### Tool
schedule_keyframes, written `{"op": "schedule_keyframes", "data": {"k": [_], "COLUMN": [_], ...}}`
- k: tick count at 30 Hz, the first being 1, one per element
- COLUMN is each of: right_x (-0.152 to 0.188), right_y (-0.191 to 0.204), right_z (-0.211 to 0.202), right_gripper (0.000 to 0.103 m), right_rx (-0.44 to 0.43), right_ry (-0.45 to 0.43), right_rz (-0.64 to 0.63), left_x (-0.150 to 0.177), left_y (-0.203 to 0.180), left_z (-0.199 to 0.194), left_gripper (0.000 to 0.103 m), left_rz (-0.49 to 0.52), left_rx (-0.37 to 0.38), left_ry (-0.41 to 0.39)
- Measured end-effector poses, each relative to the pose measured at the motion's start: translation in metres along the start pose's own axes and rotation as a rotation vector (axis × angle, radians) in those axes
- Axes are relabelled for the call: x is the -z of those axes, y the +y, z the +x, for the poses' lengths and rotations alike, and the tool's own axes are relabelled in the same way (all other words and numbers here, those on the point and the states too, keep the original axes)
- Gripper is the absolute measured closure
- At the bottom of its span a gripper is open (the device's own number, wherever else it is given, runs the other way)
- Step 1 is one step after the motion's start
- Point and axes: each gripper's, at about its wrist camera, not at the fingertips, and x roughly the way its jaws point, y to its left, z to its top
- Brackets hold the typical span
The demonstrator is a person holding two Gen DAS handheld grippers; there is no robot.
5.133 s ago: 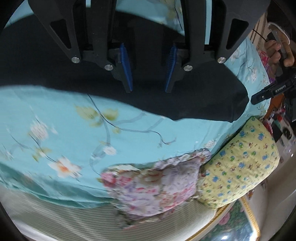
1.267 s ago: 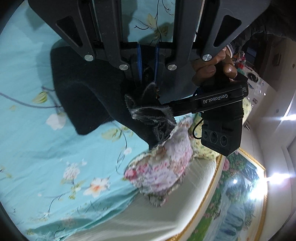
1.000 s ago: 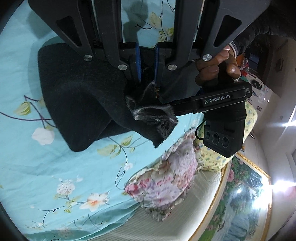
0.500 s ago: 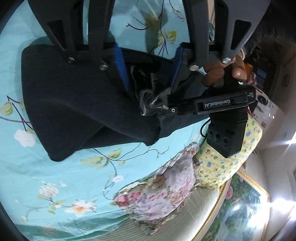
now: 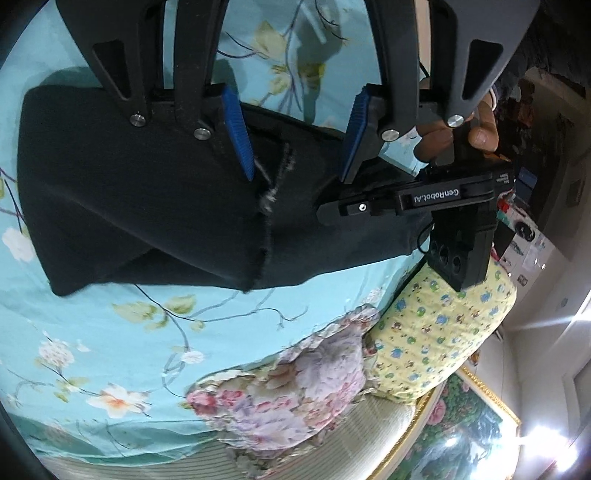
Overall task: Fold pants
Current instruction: 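Lower the cuff end onto the pants and open both grippers, then grasp the folded pants end with the left gripper while the right gripper grasps beside it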
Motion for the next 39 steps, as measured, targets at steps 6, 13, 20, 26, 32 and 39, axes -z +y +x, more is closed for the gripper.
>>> {"op": "schedule_keyframes", "data": {"k": [6, 13, 20, 26, 32, 39], "right_x": [-0.011, -0.025, -0.031, -0.036, -0.045, -0.063], "right_y": [0.02, 0.049, 0.07, 0.084, 0.098, 0.119], "right_z": [0.008, 0.031, 0.055, 0.071, 0.087, 0.117], "right_gripper": [0.053, 0.053, 0.053, 0.053, 0.053, 0.053], "right_rx": [-0.038, -0.069, -0.095, -0.111, -0.119, -0.126], "right_ry": [0.013, 0.049, 0.089, 0.12, 0.141, 0.175], "right_rz": [-0.051, -0.127, -0.184, -0.219, -0.266, -0.338], "left_x": [0.018, 0.037, 0.053, 0.064, 0.069, 0.068], "left_y": [0.019, 0.051, 0.078, 0.095, 0.114, 0.138], "left_z": [-0.039, -0.087, -0.126, -0.147, -0.159, -0.158], "left_gripper": [0.079, 0.067, 0.067, 0.058, 0.057, 0.057], "left_rz": [-0.087, -0.207, -0.297, -0.359, -0.425, -0.477], "left_rx": [-0.073, -0.141, -0.189, -0.231, -0.268, -0.289], "left_ry": [-0.091, -0.188, -0.258, -0.297, -0.328, -0.325]}}
